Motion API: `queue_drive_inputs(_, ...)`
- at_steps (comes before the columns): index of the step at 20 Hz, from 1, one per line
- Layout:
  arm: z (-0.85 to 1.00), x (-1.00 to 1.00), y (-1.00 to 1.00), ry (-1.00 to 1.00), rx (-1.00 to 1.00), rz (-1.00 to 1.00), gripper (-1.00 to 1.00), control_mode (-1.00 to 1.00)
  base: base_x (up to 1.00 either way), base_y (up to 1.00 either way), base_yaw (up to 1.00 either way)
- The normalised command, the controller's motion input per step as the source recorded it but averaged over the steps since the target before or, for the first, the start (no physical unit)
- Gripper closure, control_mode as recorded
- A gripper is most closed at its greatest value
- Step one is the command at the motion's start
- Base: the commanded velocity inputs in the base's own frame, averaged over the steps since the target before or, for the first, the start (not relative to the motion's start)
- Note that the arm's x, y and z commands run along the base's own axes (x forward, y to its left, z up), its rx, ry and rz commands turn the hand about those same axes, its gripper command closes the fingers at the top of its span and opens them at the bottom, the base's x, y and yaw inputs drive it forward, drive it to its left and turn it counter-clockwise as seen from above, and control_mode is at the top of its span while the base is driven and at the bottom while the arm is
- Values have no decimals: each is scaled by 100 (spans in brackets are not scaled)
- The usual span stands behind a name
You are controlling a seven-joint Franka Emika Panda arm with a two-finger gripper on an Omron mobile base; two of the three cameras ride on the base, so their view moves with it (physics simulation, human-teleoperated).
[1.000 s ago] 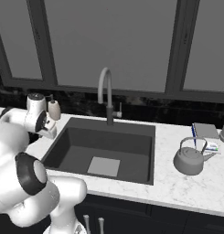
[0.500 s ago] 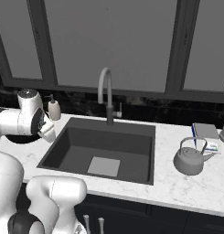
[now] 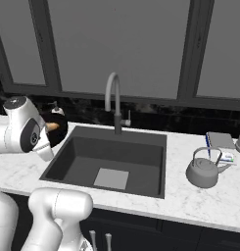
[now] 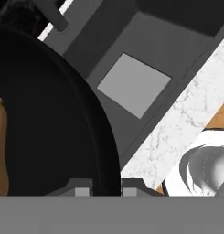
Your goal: Pick the squash from the sink and place it in the bowl. Then pick the bowl and place it in the microwave. Then close the microwave door and press the start button.
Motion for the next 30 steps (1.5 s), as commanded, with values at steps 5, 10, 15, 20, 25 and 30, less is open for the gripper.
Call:
queue_drive_inputs(5,77,-38,-39,-1,8,-31,100,-100,0,0,0)
queue_drive_inputs(10,65,-57,-42,0,9,-16,100,-100,0,0,0)
queue_drive_inputs(15,58,-48,-34,0,11,-12,100,-100,0,0,0)
queue_drive_inputs(20,29,-47,-33,-1,8,-6,100,-100,0,0,0)
queue_drive_inputs(25,12,-21,-16,-1,2,-9,100,-100,0,0,0)
queue_drive_inputs(30,19,-9,-2,0,0,-6,100,100,-13,0,-2)
